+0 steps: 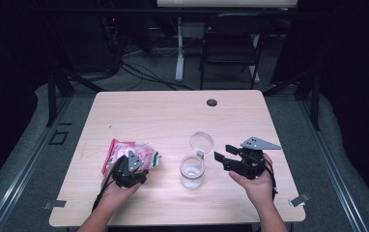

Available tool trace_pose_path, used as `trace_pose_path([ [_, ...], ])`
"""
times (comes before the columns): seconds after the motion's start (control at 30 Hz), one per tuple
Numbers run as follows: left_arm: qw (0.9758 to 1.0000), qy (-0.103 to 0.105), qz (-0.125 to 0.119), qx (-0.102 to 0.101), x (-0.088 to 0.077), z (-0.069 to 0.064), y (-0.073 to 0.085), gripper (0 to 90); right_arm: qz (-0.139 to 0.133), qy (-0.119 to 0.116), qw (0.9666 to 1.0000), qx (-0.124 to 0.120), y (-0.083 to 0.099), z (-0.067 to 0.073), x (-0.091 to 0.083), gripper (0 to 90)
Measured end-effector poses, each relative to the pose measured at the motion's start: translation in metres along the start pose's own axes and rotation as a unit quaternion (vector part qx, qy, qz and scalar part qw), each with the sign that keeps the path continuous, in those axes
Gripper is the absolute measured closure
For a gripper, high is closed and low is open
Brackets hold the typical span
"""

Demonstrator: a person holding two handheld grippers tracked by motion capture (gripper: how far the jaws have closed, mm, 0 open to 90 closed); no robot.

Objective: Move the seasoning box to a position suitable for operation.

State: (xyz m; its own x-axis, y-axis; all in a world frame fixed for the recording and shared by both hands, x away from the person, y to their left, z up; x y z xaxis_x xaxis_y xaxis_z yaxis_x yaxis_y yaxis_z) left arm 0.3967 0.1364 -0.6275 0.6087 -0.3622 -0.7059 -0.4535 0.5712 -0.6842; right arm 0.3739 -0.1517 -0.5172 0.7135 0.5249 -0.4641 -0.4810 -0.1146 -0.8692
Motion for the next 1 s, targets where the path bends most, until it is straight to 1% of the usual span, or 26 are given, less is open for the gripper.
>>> trace_pose_path([
  [0.03, 1.0, -0.002, 0.002, -0.002, 0.002, 0.001, 0.0, 42.1, -0.005, 0.001, 1.0, 0.004, 0.0, 0.0, -0.001, 43.8],
  [0.1, 0.9999, -0.005, 0.004, -0.008, 0.008, 0.003, -0.001, 43.9, -0.005, 0.007, 0.9999, 0.006, 0.001, -0.002, -0.004, 43.8],
  [0.17, 0.9999, -0.011, 0.01, -0.008, 0.013, 0.007, -0.001, 45.0, -0.004, 0.01, 0.9999, 0.005, 0.003, -0.004, -0.007, 43.8],
  [0.2, 0.9998, -0.012, 0.016, -0.007, 0.015, 0.008, -0.001, 45.0, -0.006, 0.013, 0.9999, 0.009, 0.004, -0.005, -0.009, 43.8],
  [0.23, 0.9997, -0.013, 0.018, -0.006, 0.017, 0.008, -0.002, 44.9, -0.006, 0.02, 0.9997, 0.011, 0.006, -0.007, -0.012, 43.8],
  [0.3, 0.9996, -0.014, 0.024, -0.001, 0.02, 0.008, -0.003, 44.9, -0.005, 0.021, 0.9997, 0.009, 0.007, -0.009, -0.013, 43.9],
  [0.37, 0.9996, -0.013, 0.024, -0.004, 0.023, 0.008, -0.005, 44.9, -0.003, 0.028, 0.9995, 0.011, 0.01, -0.012, -0.016, 44.1],
  [0.4, 0.9996, -0.013, 0.025, -0.005, 0.024, 0.008, -0.006, 44.8, -0.005, 0.029, 0.9995, 0.015, 0.01, -0.012, -0.017, 44.0],
  [0.43, 0.9995, -0.011, 0.027, -0.008, 0.025, 0.008, -0.007, 44.8, -0.005, 0.03, 0.9994, 0.015, 0.011, -0.013, -0.018, 44.0],
  [0.47, 0.9995, -0.014, 0.027, -0.01, 0.026, 0.008, -0.008, 45.1, -0.007, 0.033, 0.9993, 0.017, 0.011, -0.014, -0.02, 44.0],
  [0.53, 0.9993, -0.021, 0.032, -0.006, 0.027, 0.009, -0.007, 47.2, -0.005, 0.037, 0.9992, 0.017, 0.013, -0.016, -0.022, 44.1],
  [0.57, 0.9991, -0.022, 0.038, -0.002, 0.027, 0.009, -0.007, 48.0, -0.01, 0.037, 0.9991, 0.02, 0.012, -0.016, -0.022, 44.1],
  [0.6, 0.9989, -0.022, 0.041, -0.005, 0.027, 0.009, -0.007, 50.3, -0.011, 0.039, 0.9989, 0.022, 0.013, -0.017, -0.023, 44.1],
  [0.67, 0.9989, -0.022, 0.04, -0.014, 0.029, 0.01, -0.007, 51.8, -0.01, 0.041, 0.9989, 0.023, 0.014, -0.018, -0.026, 44.3],
  [0.73, 0.9988, -0.019, 0.039, -0.021, 0.029, 0.012, -0.007, 58.9, -0.013, 0.043, 0.9985, 0.03, 0.014, -0.019, -0.028, 44.4],
  [0.77, 0.9988, -0.019, 0.038, -0.025, 0.03, 0.014, -0.007, 60.0, -0.01, 0.045, 0.9986, 0.027, 0.015, -0.02, -0.029, 44.4],
  [0.8, 0.9987, -0.023, 0.037, -0.027, 0.03, 0.015, -0.007, 61.8, -0.011, 0.045, 0.9985, 0.027, 0.015, -0.021, -0.03, 44.5],
  [0.87, 0.9984, -0.013, 0.04, -0.037, 0.029, 0.015, -0.007, 65.4, -0.013, 0.046, 0.9984, 0.03, 0.015, -0.021, -0.03, 44.7],
  [0.9, 0.9984, -0.012, 0.037, -0.042, 0.029, 0.016, -0.007, 66.4, -0.014, 0.049, 0.9982, 0.032, 0.015, -0.022, -0.031, 44.8],
  [1.0, 0.9983, -0.015, 0.03, -0.048, 0.028, 0.019, -0.009, 75.3, -0.013, 0.048, 0.9982, 0.033, 0.017, -0.022, -0.031, 44.9],
])
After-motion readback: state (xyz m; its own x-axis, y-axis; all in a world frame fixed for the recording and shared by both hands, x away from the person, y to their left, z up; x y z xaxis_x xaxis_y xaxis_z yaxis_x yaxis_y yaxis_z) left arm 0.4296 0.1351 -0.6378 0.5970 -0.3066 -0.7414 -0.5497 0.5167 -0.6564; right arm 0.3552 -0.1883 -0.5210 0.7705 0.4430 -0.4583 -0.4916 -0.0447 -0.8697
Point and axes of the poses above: each handheld gripper's, and its own axes: x roughly forward along the jaws, y roughly out of its underside, z roughly to its left, the point moved 10 cm from there along x, roughly forward along the jaws, and after that the axes turned 4 degrees about y, right-handed, at the moved point
